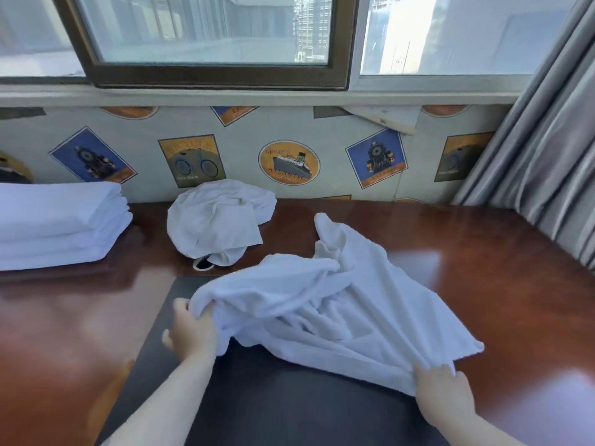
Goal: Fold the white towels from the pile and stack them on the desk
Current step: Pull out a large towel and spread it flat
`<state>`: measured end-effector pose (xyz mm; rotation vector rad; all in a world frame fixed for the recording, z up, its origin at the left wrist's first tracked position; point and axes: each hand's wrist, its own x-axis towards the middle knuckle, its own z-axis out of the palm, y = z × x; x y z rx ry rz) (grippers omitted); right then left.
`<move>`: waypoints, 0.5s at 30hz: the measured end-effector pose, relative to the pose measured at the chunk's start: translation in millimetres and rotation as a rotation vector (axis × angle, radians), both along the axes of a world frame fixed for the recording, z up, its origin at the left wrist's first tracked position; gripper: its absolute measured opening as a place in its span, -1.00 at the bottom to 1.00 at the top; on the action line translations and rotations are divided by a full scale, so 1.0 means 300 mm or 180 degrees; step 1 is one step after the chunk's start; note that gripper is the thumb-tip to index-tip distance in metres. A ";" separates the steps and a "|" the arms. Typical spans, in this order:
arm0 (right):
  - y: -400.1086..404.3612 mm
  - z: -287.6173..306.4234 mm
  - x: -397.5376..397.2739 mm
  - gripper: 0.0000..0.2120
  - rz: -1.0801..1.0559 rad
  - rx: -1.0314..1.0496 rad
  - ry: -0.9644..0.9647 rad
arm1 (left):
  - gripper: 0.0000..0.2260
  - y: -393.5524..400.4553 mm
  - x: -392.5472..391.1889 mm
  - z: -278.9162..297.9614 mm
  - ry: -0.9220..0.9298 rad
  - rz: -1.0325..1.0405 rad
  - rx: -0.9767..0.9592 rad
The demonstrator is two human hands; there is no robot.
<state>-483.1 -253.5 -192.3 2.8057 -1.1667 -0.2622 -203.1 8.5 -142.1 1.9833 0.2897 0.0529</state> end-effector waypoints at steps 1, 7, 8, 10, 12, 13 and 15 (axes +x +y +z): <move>-0.015 -0.003 -0.020 -0.79 -0.0208 0.0023 0.0135 | -0.89 0.012 0.045 0.021 -0.0075 0.0385 -0.0257; 0.000 -0.008 0.032 -0.62 -0.0305 0.0118 -0.0209 | -0.62 0.086 0.071 -0.040 0.0683 0.0620 -0.0428; 0.028 -0.006 0.062 -0.59 -0.0052 0.0254 -0.0487 | -0.58 0.078 0.031 -0.057 0.0740 0.0444 -0.0320; 0.113 -0.002 0.133 -0.50 0.0393 0.0729 -0.0918 | -0.40 0.051 -0.062 -0.069 0.0824 0.0192 0.0151; 0.204 -0.006 0.214 -0.37 0.0708 0.1069 -0.0809 | -0.19 0.002 -0.146 -0.062 0.0714 -0.0108 0.0491; 0.244 -0.006 0.247 -0.33 0.0804 0.1286 -0.0587 | -0.14 -0.026 -0.179 -0.054 0.0586 -0.0345 0.0606; 0.299 -0.009 0.292 -0.23 0.0880 0.1749 -0.0030 | -0.18 -0.070 -0.210 -0.042 0.0347 -0.0917 0.0997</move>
